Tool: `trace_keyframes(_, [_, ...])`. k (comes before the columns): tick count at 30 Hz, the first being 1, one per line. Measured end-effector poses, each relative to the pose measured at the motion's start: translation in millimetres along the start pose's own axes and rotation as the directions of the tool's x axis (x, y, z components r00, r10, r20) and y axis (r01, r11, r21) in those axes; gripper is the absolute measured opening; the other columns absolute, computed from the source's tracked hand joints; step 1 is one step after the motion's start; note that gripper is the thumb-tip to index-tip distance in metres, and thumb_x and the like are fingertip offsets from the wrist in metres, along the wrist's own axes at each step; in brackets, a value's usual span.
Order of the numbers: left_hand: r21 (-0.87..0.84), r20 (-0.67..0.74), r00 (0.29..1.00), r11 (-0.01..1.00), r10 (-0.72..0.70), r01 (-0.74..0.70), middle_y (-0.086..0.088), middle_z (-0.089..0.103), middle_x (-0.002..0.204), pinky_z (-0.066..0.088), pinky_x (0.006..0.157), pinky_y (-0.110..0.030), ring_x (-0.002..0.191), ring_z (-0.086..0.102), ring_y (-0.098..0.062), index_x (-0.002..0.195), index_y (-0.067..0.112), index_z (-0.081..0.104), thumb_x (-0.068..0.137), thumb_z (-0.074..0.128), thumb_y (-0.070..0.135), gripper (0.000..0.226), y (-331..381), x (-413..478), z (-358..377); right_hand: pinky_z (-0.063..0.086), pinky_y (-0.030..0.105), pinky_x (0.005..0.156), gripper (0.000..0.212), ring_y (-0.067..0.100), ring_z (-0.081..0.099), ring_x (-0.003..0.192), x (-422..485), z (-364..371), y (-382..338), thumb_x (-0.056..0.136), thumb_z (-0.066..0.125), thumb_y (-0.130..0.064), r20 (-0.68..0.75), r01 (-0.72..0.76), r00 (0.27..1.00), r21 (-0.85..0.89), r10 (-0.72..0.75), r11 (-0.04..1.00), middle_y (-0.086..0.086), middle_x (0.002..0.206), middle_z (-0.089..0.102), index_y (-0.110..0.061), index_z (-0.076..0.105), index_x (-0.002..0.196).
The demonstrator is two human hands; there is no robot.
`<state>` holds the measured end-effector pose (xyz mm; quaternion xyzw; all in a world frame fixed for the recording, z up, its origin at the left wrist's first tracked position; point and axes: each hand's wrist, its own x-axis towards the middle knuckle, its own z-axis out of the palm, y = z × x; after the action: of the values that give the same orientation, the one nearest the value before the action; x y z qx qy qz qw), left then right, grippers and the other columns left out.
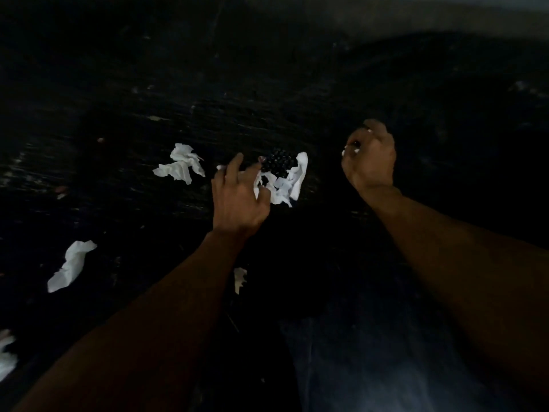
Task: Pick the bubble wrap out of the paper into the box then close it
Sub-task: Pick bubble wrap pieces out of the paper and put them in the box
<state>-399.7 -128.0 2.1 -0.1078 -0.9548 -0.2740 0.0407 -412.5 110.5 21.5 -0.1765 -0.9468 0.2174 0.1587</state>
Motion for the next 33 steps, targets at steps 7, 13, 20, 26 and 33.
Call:
trace_keyframes(7, [0.087,-0.086,0.987,0.988,0.136,-0.128,-0.024,0.055,0.122,0.038,0.101,-0.044,0.113,0.051,-0.04,0.096,0.008,0.063,0.085,0.062,0.042,0.036,-20.7,-3.0,27.9,0.037,0.04,0.101,0.033,0.032,0.051,0.112,-7.4,23.9,22.8,0.081,0.048,-0.019,0.084,-0.015,0.996,-0.035,0.018,0.999,0.013,0.119,0.062,-0.013,0.066,0.109])
trace_keyframes(13, [-0.096,-0.09,0.996,0.995,0.018,-0.026,-0.014,0.058,0.091,0.041,0.075,-0.033,0.085,0.054,-0.03,0.088,0.008,0.055,0.077,0.067,0.009,0.016,-9.8,0.3,0.2,0.044,0.04,0.093,0.021,0.029,0.058,0.102,-7.7,-0.5,0.8,0.078,0.069,-0.008,0.116,-0.054,0.992,0.091,0.043,0.994,0.014,0.103,0.065,-0.01,0.064,0.098])
trace_keyframes(20, [-0.065,-0.35,0.936,0.998,-0.049,0.028,-0.013,0.054,0.123,0.041,0.091,-0.033,0.107,0.053,-0.03,0.119,0.015,0.058,0.076,0.065,0.006,0.044,-33.8,26.8,-58.2,0.045,0.033,0.094,0.028,0.021,0.053,0.104,0.6,-7.3,-68.1,0.088,0.057,-0.021,-0.088,0.053,0.995,0.188,-0.037,0.981,0.011,0.113,0.06,-0.019,0.068,0.113])
trace_keyframes(26, [0.226,0.039,0.992,0.969,-0.116,0.104,-0.011,0.018,0.157,0.03,0.106,-0.06,0.14,0.024,-0.04,0.141,0.028,0.036,0.081,0.065,0.014,0.068,-86.8,46.0,-46.8,0.038,0.029,0.101,0.034,0.029,0.046,0.119,-10.0,43.5,-74.6,0.09,0.056,-0.014,0.062,0.113,0.992,0.001,-0.113,0.994,0.018,0.135,0.042,-0.011,0.061,0.124])
trace_keyframes(33, [0.091,-0.122,0.992,0.996,0.013,-0.002,-0.019,0.062,0.109,0.043,0.093,-0.048,0.106,0.056,-0.04,0.106,0.005,0.063,0.077,0.058,0.026,0.037,-106.7,43.9,-29.6,0.029,0.035,0.11,0.027,0.026,0.043,0.129,-0.9,70.1,-56.6,0.089,0.062,-0.023,0.13,0.122,0.985,-0.058,-0.114,0.991,0.014,0.134,0.052,-0.01,0.064,0.112])
